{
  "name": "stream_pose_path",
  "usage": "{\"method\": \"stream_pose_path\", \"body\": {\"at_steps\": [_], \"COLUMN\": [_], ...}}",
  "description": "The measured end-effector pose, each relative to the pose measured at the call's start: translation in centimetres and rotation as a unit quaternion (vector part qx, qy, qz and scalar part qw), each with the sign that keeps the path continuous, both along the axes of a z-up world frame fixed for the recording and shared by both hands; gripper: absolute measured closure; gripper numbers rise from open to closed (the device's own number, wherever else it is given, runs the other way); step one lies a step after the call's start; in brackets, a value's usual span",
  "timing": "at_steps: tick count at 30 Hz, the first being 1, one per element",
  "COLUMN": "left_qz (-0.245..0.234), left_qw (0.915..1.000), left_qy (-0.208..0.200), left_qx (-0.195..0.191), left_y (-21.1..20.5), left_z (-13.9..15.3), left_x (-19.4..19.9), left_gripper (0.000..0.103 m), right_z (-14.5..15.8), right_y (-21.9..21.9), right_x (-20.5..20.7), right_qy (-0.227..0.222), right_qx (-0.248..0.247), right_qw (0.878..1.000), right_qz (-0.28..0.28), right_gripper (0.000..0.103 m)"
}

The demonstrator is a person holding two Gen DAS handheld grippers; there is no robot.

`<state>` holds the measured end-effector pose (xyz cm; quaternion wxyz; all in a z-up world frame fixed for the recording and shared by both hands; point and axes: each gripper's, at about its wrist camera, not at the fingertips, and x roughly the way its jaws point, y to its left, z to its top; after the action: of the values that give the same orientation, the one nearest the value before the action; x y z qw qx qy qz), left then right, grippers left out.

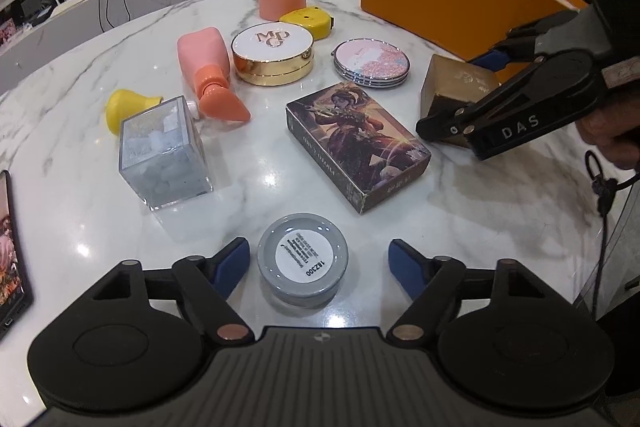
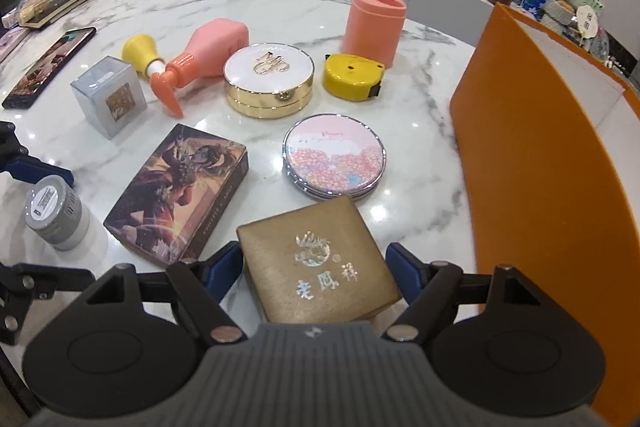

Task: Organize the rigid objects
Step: 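Grasp the grey round tin with the left tool while the right tool grasps the gold square box, then carry the tin and gold box with both tools over the orange box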

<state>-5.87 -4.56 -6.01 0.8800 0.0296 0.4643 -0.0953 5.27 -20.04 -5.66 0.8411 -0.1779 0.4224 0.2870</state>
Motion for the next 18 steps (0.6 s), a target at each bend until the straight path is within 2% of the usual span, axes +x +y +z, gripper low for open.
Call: {"method": "stream_pose_path", "body": {"at_steps": [3, 5, 10, 16, 18], "left_qz": [0.004, 0.005, 0.000, -0.001, 0.006], "left_qw": [0.9999, 0.9998, 0.9998, 0.9998, 0.9996], "left_qy": [-0.001, -0.004, -0.005, -0.007, -0.016], "left_qx": [-0.016, -0.018, -0.018, -0.018, -0.021], "left_y": [0.7, 0.9, 1.2, 1.3, 1.6], "left_z": [0.2, 0.3, 0.4, 0.5, 0.8], "left_x": [0.0, 0.0, -0.1, -0.1, -0.2], "left_gripper": [0.027, 0.038, 0.055, 0.056, 0.056], "right_z": [-0.3, -0.4, -0.4, -0.3, -0.2], "right_y": [0.1, 0.3, 0.4, 0.3, 0.2], "right_x": [0.3, 0.3, 0.6, 0.5, 0.6], "right_qy": [0.002, 0.000, 0.001, 0.004, 0.005], "right_qx": [0.000, -0.003, -0.001, 0.000, 0.002], "right_qw": [1.000, 1.000, 1.000, 1.000, 1.000], "right_qz": [0.009, 0.015, 0.017, 0.019, 0.017], "right_gripper": [0.027, 0.026, 0.028, 0.031, 0.035]}}
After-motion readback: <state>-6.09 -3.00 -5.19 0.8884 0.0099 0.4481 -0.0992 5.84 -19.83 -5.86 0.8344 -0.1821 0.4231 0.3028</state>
